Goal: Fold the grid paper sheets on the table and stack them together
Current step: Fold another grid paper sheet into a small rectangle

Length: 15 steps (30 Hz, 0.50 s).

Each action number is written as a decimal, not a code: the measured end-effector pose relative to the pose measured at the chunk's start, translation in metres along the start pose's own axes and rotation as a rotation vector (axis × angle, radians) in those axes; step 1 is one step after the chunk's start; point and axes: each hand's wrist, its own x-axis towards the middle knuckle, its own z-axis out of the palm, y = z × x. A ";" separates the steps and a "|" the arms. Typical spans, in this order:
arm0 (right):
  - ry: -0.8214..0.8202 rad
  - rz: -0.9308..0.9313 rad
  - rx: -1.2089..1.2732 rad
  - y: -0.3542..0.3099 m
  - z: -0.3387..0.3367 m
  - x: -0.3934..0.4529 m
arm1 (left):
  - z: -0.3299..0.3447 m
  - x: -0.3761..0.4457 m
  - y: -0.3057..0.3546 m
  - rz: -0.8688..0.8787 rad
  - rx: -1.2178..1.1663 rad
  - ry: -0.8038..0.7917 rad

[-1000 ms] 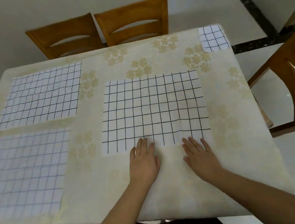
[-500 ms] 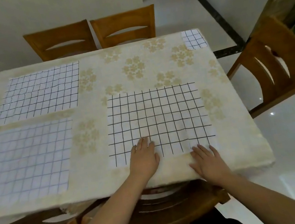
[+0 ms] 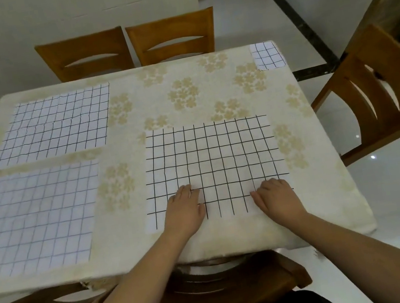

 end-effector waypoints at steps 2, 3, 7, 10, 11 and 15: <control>-0.008 0.003 0.002 0.011 0.006 0.015 | 0.003 0.011 -0.002 -0.002 -0.015 0.012; -0.020 0.008 0.002 0.018 0.009 0.023 | 0.004 0.018 -0.002 0.008 -0.029 0.006; -0.058 0.017 -0.004 0.035 0.021 0.053 | 0.011 0.045 -0.002 0.111 -0.075 -0.012; -0.113 0.012 0.000 0.039 0.030 0.075 | 0.021 0.061 -0.004 0.137 -0.101 -0.036; -0.130 0.012 0.001 0.039 0.032 0.082 | 0.023 0.066 -0.005 0.129 -0.105 -0.035; -0.176 0.006 -0.009 0.043 0.040 0.105 | 0.028 0.084 -0.010 0.106 -0.139 -0.009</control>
